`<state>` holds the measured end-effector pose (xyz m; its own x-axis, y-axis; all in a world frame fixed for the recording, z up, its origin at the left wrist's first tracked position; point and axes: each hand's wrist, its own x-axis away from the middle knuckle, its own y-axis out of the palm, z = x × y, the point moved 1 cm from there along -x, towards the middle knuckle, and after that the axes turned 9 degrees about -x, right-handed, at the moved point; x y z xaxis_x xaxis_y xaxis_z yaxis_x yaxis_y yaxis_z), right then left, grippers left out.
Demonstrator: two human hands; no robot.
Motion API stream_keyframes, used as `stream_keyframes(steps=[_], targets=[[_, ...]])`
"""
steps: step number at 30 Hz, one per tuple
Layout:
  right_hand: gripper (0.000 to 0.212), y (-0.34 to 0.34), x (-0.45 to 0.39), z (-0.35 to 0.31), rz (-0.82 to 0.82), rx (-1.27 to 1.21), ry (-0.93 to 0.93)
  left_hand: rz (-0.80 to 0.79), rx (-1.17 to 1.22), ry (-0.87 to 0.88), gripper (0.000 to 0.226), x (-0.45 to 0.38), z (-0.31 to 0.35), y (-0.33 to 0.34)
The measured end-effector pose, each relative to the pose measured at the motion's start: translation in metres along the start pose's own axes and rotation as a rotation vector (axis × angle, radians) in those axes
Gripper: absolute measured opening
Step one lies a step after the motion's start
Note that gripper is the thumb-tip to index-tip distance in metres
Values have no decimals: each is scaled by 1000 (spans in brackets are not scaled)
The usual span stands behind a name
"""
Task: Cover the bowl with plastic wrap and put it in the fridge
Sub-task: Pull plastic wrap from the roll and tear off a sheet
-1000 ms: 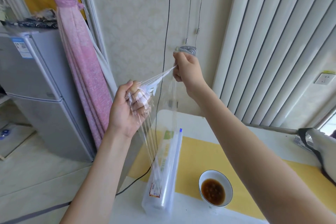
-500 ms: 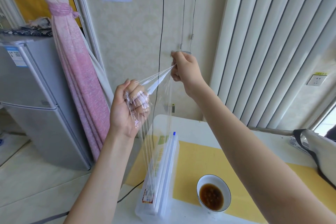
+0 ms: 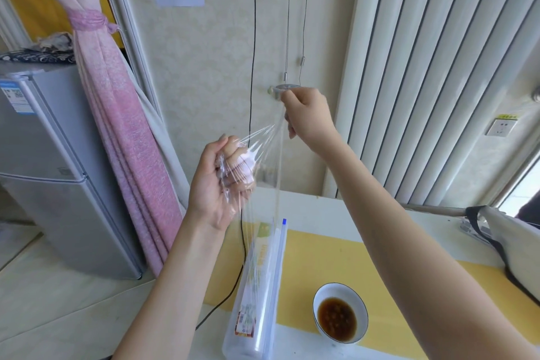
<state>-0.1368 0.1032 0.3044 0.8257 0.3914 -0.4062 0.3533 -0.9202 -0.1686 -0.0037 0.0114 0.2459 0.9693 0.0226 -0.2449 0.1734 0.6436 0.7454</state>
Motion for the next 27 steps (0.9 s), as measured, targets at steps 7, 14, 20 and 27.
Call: stream_keyframes(steps=[7,14,20,27], targets=[[25,-45,13,23,116,59,160,194,-122,25,40,-21,-37,25],[27,-104,34,54,181,-295,428,-6,-128,-240,32,-49,-98,44],[24,-156,55,85,388,-467,710,-51,-113,-440,27,-61,-162,57],[35,-212,89,138,557,-628,974,-225,-71,-653,28,-59,-230,66]])
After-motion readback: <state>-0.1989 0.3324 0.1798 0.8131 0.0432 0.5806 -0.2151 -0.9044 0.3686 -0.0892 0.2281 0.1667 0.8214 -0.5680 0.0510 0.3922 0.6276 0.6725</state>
